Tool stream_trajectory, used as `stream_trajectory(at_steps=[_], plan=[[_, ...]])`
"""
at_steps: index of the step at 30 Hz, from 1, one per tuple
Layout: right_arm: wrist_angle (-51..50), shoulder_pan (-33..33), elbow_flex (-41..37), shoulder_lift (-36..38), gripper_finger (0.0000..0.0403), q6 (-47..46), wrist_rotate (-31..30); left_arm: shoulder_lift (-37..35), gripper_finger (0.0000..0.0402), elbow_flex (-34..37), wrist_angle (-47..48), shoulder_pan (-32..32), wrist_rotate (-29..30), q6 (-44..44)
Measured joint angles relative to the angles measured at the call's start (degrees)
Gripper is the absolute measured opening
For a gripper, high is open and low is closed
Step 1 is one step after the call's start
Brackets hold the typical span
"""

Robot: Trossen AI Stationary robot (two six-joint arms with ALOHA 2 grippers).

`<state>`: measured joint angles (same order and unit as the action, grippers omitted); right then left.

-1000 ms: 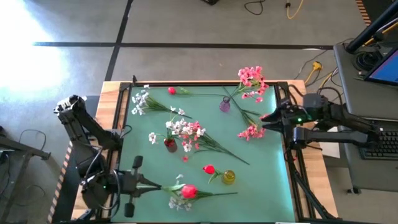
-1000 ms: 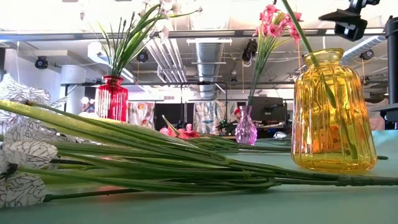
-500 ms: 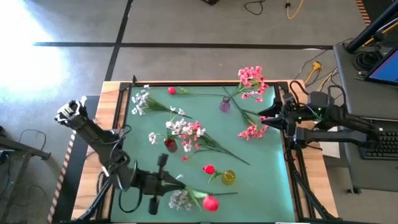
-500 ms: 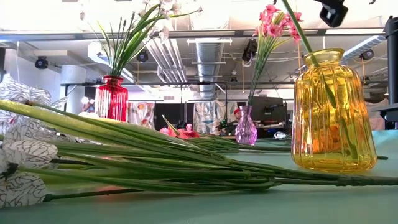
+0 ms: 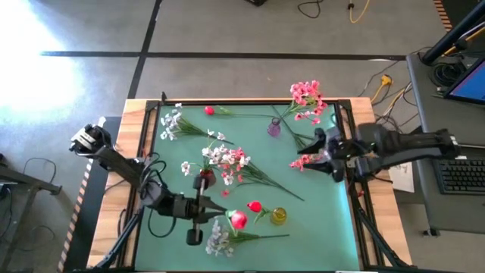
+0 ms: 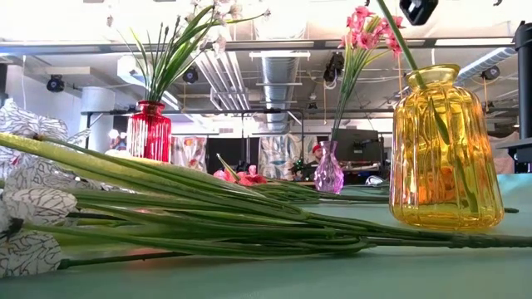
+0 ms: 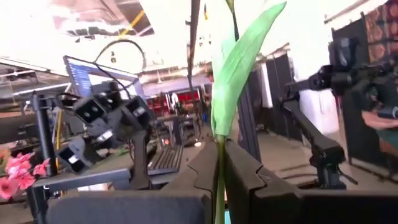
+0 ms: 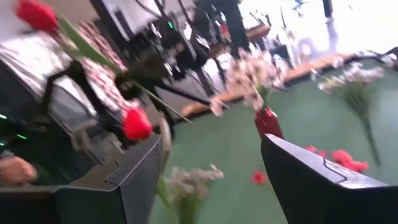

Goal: Sort flowers into vase by color
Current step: Put the bottom red tulip into the yellow flower vase

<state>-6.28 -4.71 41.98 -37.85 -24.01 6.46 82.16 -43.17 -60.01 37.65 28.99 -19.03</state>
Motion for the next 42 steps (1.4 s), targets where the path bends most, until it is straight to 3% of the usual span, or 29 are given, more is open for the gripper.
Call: stream_trajectory(at_steps=[7,15,24,30,40,42], plan=[[5.0,-7.8,0.3,-3.2,0.0265,4.6,-9.5,0.8,0.0,3.2,-8.5,-0.7,0.0,0.0],[11.7,-12.3,1.5,-7.9,0.0265,7.1,-9.6,3.1,0.0,2.6,-9.3,-1.9,0.0,0.2],[11.5,-14.9,3.6,-11.0,0.0265,7.2,-9.6,6.3,0.0,1.4,-12.8,-2.2,0.0,0.0],[20.0,-16.6,5.7,-15.2,0.0265,12.4,-9.6,7.3,0.0,-1.2,-14.1,-4.0,0.3,-1.9],[21.5,-16.7,18.0,-28.1,0.0265,23.1,-9.9,7.2,0.0,-3.8,-13.4,-7.5,0.5,-1.5],[20.8,-16.7,21.1,-30.8,0.0265,25.0,-12.4,7.2,0.0,-3.8,-13.3,-7.7,0.5,-1.5]])
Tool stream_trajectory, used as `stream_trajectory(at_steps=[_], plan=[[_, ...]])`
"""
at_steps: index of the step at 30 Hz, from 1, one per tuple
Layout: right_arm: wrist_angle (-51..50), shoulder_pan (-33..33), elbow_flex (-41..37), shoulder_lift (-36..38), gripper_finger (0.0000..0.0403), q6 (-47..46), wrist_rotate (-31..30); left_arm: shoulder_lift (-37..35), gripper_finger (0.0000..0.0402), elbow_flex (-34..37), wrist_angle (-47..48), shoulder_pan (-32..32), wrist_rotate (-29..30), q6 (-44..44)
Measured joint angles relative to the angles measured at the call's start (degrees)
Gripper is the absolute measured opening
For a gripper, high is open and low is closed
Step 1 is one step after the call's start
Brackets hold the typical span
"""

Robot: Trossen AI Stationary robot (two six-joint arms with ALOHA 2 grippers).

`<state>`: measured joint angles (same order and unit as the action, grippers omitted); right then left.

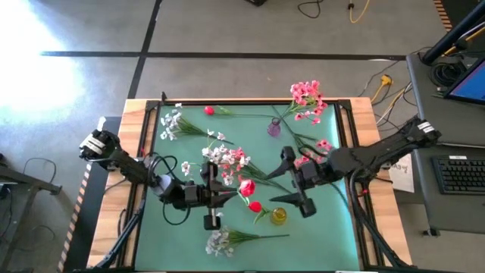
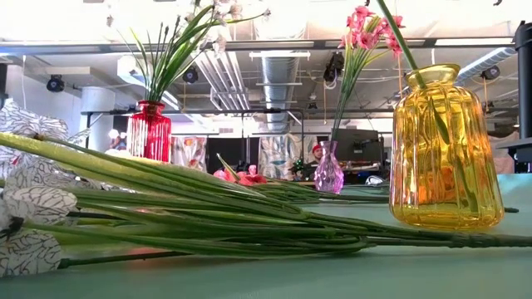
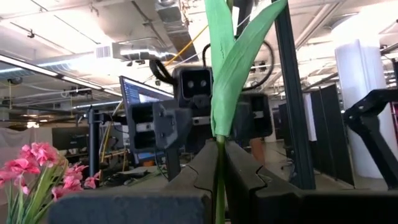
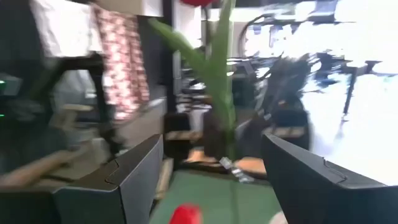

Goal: Sort flowers into vase by color
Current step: Put the bottom red tulip into the yellow flower vase

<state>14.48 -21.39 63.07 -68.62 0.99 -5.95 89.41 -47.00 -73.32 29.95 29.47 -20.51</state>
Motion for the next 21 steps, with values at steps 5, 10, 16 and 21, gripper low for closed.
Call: stream_trajectory(at_steps=[5,10,16,21], plan=[[-3.5,0.1,7.1,-5.7,0.0265,2.6,-5.3,0.0,0.0,0.0,0.0,-0.1,0.0,0.0],[-4.3,0.0,11.5,-10.9,0.0265,3.1,-7.4,0.0,0.0,0.1,0.2,-0.4,0.0,0.0],[-3.7,0.3,16.0,-15.1,0.0263,5.1,-7.7,0.0,0.0,0.1,0.2,-0.6,0.1,0.0],[-3.9,0.4,18.5,-17.2,0.0222,4.3,-7.7,0.0,0.0,0.1,0.0,-0.6,0.1,0.0]])
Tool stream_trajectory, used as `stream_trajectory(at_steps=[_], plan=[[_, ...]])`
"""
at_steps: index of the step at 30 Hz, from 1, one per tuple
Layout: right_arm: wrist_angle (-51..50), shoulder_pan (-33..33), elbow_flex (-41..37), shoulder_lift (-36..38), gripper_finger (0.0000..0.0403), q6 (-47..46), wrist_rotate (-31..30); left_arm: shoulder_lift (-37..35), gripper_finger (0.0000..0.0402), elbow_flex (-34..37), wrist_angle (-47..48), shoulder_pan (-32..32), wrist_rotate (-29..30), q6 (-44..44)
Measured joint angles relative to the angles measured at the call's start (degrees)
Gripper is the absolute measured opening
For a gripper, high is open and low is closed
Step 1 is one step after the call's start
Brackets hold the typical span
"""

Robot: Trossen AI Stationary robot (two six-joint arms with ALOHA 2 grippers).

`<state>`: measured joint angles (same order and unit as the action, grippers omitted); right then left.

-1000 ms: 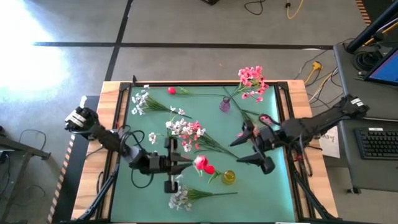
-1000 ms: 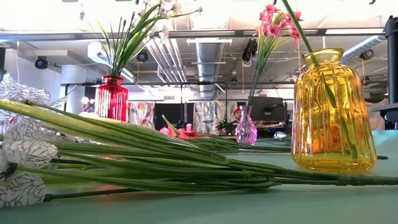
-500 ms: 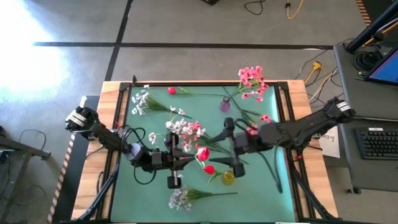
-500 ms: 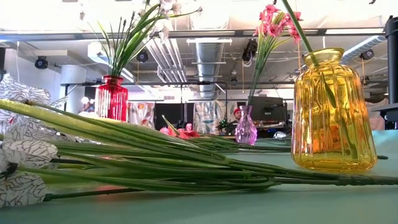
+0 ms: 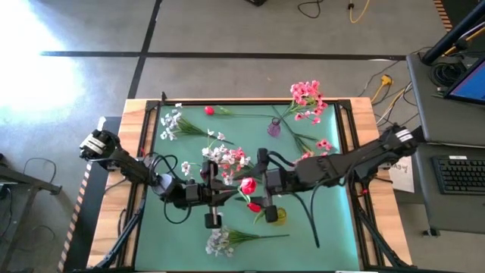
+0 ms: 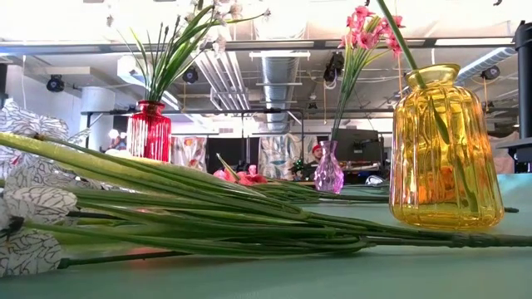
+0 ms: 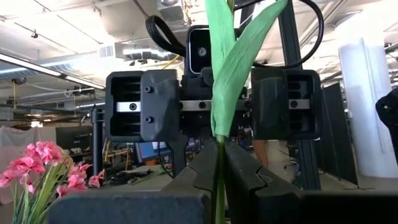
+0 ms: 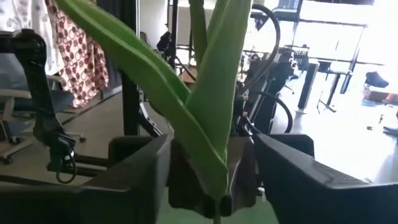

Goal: Sort flowers into vase by color
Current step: Put the bottom red tulip into the yellow flower vase

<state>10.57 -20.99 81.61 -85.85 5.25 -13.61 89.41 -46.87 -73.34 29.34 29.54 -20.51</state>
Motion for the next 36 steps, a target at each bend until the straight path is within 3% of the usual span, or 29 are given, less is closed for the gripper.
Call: stream_trajectory(at_steps=[8,11,20,25,31,36], plan=[[-0.7,0.0,0.8,-0.5,0.0061,-1.3,-0.1,0.0,0.0001,0.0,0.0,0.0,0.1,0.7],[-1.2,0.0,0.7,-0.2,0.002,-1.2,-0.1,-0.1,0.0012,-0.2,0.0,0.1,0.1,1.5],[-2.9,-0.1,0.7,1.6,0.0022,-2.7,0.1,-0.3,0.0127,-0.2,0.0,3.0,0.1,1.6],[-4.9,-0.1,0.7,5.4,0.0022,-4.9,0.6,-0.7,0.0184,-0.2,0.5,6.5,7.2,1.5],[-14.2,-0.1,0.7,13.2,0.0022,-5.7,1.1,-3.3,0.0203,-0.3,13.3,11.6,12.5,1.9],[-29.8,-0.8,0.7,19.8,0.0022,-9.8,-7.3,-6.8,0.0203,-1.4,27.9,16.0,15.9,6.3]])
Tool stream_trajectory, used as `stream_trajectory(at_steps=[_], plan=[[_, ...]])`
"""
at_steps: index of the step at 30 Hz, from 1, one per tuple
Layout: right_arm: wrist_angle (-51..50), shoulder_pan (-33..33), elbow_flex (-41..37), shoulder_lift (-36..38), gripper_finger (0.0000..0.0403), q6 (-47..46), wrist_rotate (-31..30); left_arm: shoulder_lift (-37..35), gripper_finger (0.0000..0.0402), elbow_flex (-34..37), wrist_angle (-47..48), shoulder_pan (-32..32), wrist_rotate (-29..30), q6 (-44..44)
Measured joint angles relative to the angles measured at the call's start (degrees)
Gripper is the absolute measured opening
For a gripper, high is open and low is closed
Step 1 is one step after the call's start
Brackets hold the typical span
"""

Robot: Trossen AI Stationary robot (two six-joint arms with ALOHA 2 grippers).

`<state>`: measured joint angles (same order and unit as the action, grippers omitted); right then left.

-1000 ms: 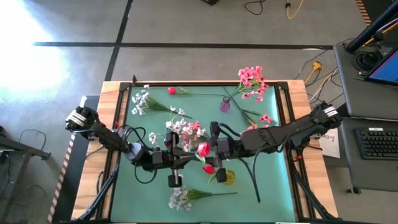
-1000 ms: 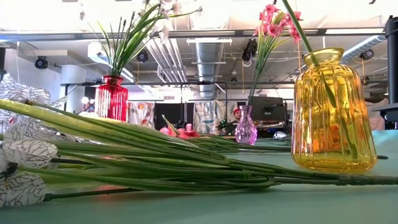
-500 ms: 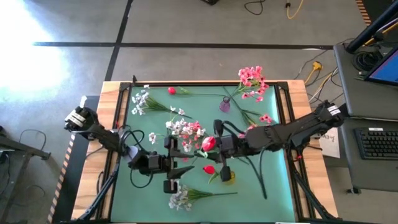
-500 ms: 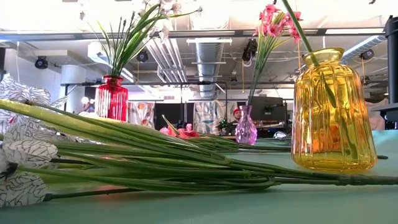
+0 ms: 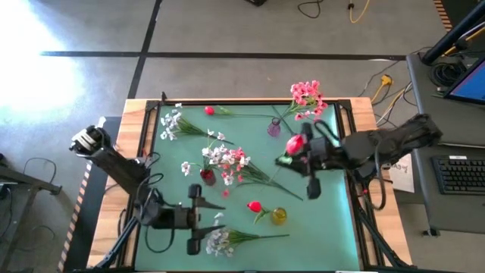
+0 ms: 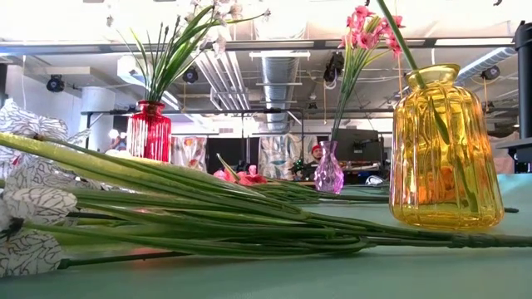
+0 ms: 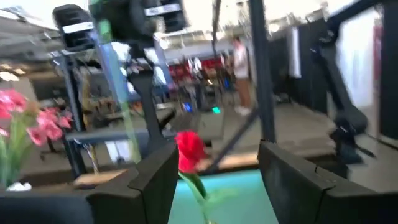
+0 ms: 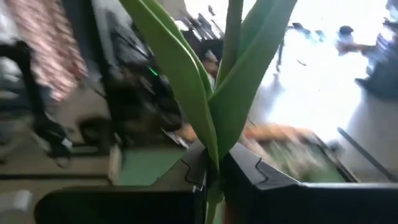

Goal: Sort flowers into vase by color
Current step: Put the bottom red tulip into the yellow flower vase

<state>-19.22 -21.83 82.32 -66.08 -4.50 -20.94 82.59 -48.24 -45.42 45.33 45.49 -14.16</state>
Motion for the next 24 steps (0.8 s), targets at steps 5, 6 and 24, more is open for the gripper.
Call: stream_trajectory(at_steps=[5,6,24], plan=[[-9.2,-2.3,-2.7,3.7,0.0022,-6.4,-3.7,-3.7,0.0204,-1.7,14.6,2.9,0.6,5.6],[-9.1,-3.0,-4.1,4.5,0.0022,-7.1,-3.7,-4.4,0.0204,-1.9,16.4,3.3,0.6,6.6],[11.8,-13.4,-27.3,8.5,0.0022,-14.5,-13.5,-9.6,0.0204,-1.8,29.5,5.6,0.6,18.7]])
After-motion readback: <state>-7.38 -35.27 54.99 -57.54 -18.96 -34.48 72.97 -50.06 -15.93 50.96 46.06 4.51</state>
